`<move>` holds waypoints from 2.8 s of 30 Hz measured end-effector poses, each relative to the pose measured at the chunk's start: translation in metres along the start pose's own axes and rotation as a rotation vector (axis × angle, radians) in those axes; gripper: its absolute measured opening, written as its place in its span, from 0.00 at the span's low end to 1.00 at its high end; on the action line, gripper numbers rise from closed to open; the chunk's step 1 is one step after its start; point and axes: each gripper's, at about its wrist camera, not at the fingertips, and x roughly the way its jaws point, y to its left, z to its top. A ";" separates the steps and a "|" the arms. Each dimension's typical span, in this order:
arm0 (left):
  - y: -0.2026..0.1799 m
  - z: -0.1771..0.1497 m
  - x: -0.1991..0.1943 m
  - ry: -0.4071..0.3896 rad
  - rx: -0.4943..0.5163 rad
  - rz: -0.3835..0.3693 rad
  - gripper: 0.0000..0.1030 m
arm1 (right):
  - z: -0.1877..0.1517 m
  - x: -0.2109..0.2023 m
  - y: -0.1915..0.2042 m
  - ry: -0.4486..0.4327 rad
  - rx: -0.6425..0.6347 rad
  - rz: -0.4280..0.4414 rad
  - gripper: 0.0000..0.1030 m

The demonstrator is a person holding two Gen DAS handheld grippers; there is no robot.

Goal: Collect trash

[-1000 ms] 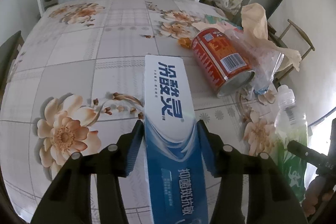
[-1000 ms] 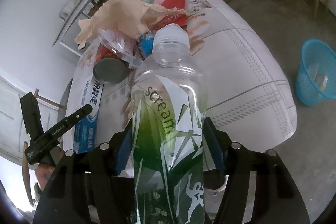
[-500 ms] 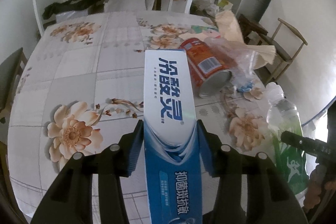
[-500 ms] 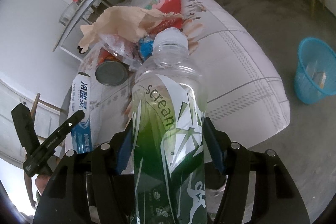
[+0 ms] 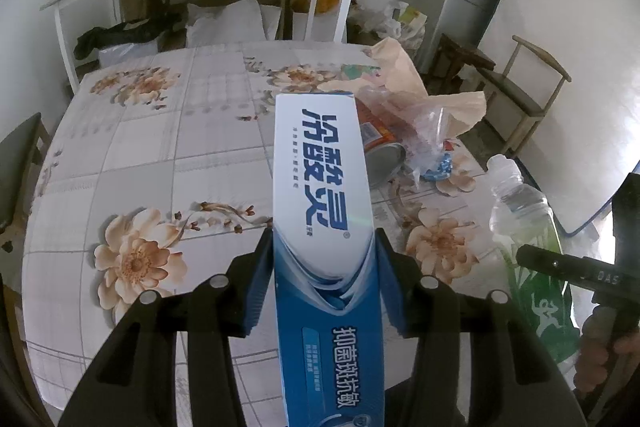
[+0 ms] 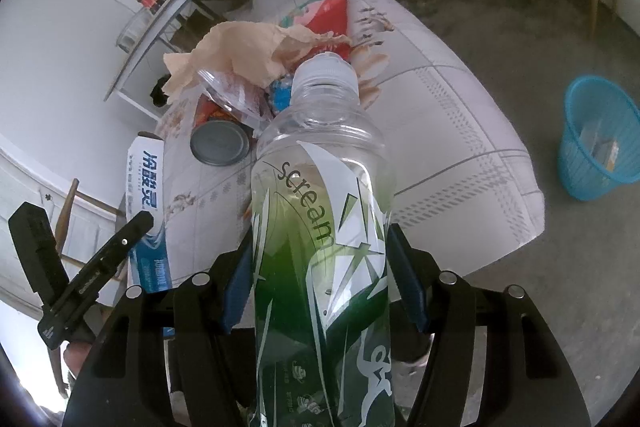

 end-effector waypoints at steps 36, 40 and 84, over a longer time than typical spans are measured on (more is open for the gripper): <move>-0.039 0.012 -0.049 -0.124 0.078 -0.034 0.46 | 0.000 -0.026 -0.010 -0.042 -0.004 0.055 0.57; -0.044 0.014 -0.052 -0.132 0.081 -0.060 0.46 | 0.000 -0.030 -0.012 -0.051 -0.002 0.057 0.57; -0.362 0.077 0.125 0.325 0.302 -0.606 0.46 | -0.010 -0.116 -0.282 -0.332 0.671 0.069 0.58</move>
